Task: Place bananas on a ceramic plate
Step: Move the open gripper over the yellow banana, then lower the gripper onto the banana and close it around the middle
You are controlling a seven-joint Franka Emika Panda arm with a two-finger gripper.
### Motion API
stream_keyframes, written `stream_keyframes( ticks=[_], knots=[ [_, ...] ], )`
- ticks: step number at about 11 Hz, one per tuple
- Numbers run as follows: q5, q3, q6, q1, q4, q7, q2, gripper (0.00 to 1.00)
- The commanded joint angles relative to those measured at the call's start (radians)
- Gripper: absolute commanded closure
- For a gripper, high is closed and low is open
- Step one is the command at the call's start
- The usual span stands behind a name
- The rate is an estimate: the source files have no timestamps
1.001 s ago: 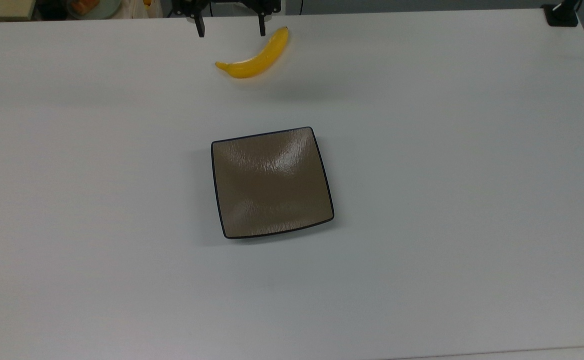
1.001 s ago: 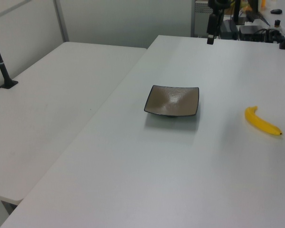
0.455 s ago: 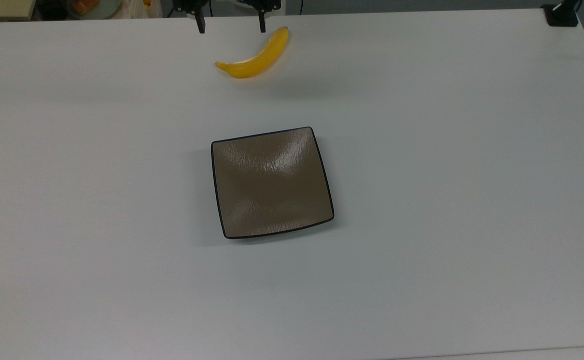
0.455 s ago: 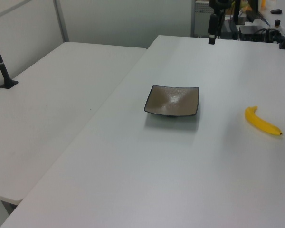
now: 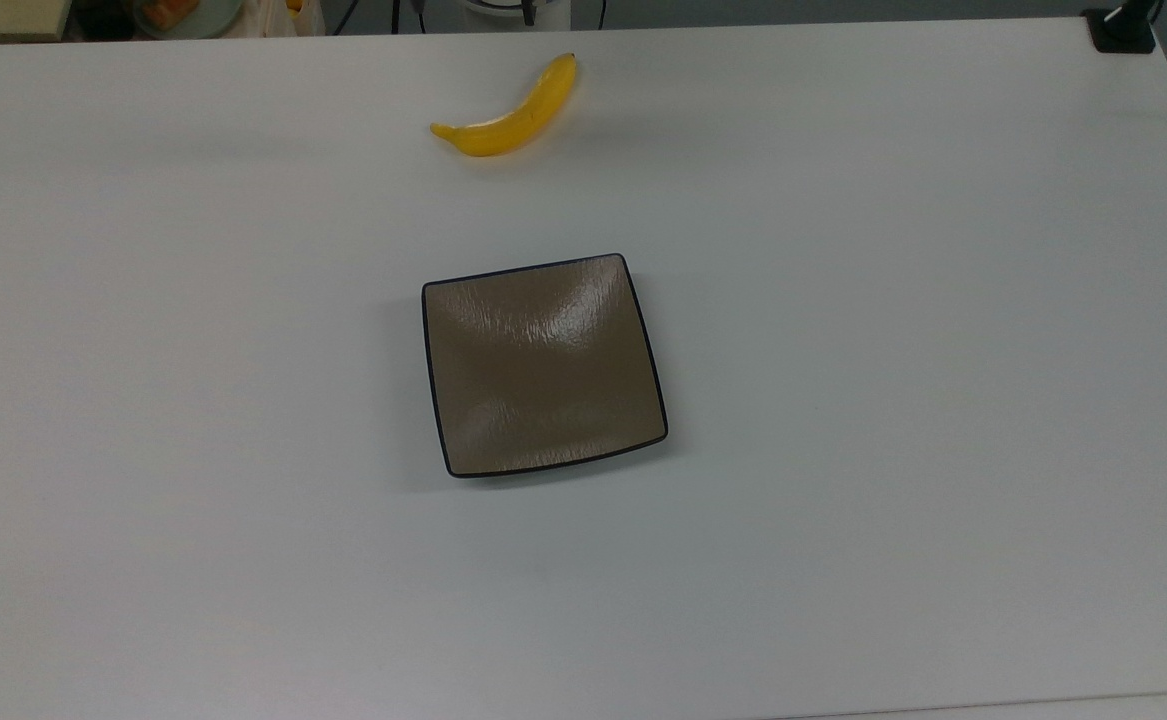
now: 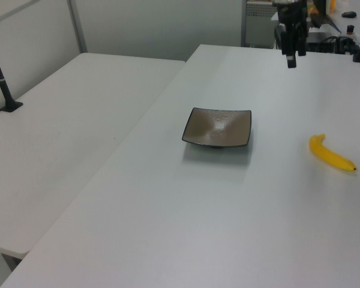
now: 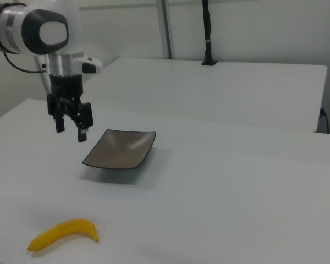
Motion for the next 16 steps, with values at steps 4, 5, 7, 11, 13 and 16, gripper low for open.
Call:
stream_keyframes(
  ticks=[4, 5, 7, 11, 13, 16],
  knots=[
    [0.077, 0.004, 0.080, -0.009, -0.318, 0.263, -0.129, 0.00],
    [0.091, 0.004, 0.122, -0.020, -0.376, 0.284, -0.154, 0.00],
    [0.107, 0.004, 0.199, -0.026, -0.450, 0.352, -0.168, 0.00],
    [0.107, 0.010, 0.470, -0.018, -0.628, 0.514, -0.189, 0.00],
    [0.107, 0.027, 0.553, -0.018, -0.688, 0.553, -0.189, 0.00],
    [0.105, 0.079, 0.654, -0.026, -0.769, 0.580, -0.189, 0.00]
  ],
)
